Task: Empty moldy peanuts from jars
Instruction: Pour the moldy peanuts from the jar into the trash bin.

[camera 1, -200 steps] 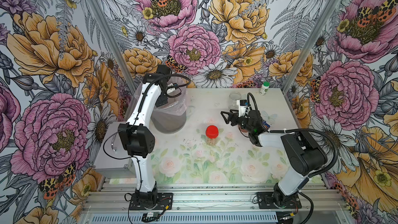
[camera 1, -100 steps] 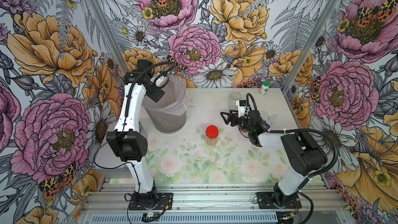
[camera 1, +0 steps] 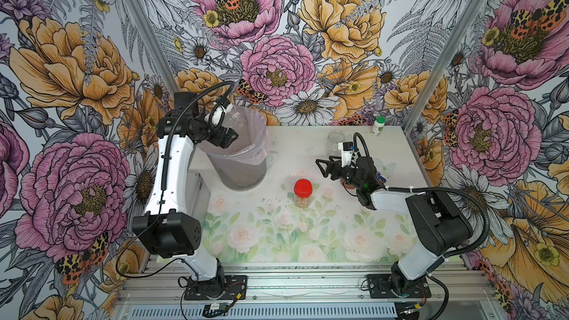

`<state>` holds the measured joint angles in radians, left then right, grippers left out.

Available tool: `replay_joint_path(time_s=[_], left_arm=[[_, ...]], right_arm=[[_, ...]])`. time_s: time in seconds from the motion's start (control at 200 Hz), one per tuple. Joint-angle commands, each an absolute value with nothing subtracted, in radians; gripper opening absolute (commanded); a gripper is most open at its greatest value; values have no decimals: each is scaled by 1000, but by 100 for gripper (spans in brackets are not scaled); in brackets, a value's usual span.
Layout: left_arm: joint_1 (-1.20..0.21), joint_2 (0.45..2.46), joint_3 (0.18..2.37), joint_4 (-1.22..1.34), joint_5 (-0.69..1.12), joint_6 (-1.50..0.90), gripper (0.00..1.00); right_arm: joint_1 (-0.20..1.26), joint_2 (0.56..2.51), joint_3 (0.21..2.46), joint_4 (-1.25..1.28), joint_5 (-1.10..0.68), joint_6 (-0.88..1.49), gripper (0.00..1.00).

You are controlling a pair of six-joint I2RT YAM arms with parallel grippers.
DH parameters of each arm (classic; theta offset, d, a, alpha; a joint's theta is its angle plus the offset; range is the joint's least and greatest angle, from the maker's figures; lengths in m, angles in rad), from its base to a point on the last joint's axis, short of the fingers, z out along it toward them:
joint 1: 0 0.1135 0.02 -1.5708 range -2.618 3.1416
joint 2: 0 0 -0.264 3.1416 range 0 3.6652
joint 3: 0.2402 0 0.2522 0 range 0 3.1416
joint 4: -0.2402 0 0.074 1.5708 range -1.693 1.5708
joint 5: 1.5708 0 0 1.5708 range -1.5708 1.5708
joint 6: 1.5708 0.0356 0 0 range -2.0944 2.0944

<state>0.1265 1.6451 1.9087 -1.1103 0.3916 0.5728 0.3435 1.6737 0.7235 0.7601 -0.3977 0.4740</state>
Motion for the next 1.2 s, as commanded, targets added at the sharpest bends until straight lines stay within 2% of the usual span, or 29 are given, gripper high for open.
replay_joint_path(time_s=[0.0, 0.12, 0.19, 0.25, 0.375, 0.445, 0.54, 0.67, 0.756, 0.821, 0.926, 1.061, 1.196], left_arm=[[125, 1675, 1982, -1084, 341, 544, 36], [46, 1708, 1995, -1139, 161, 623, 36], [1, 1719, 2014, -1150, -13, 678, 35], [-49, 1732, 2053, -1163, -192, 747, 33], [-234, 1809, 2081, -1213, -738, 1001, 32], [-242, 1911, 2147, -1265, -909, 1060, 32], [-195, 1941, 2250, -1265, -880, 1044, 33], [-164, 1873, 2008, -1265, -846, 1045, 33], [-123, 1862, 2002, -1270, -864, 1002, 33], [-167, 1872, 2019, -1265, -915, 1059, 34], [-282, 1961, 2179, -1267, -835, 1067, 34], [-246, 2010, 2247, -1266, -865, 1100, 34], [-228, 1954, 2185, -1265, -868, 1109, 34]], right_arm=[[339, 1648, 715, 773, -396, 452, 88], [340, 1663, 719, 784, -402, 461, 88], [339, 1667, 719, 786, -401, 465, 88], [339, 1664, 719, 785, -398, 463, 88], [340, 1680, 726, 781, -395, 464, 88], [340, 1697, 732, 793, -403, 476, 88], [340, 1711, 720, 835, -401, 501, 88], [337, 1703, 707, 844, -389, 495, 88], [332, 1699, 710, 839, -390, 492, 88], [330, 1696, 713, 835, -394, 492, 88], [330, 1721, 738, 834, -413, 501, 88], [333, 1722, 726, 866, -402, 523, 88], [332, 1714, 717, 857, -395, 511, 88]])
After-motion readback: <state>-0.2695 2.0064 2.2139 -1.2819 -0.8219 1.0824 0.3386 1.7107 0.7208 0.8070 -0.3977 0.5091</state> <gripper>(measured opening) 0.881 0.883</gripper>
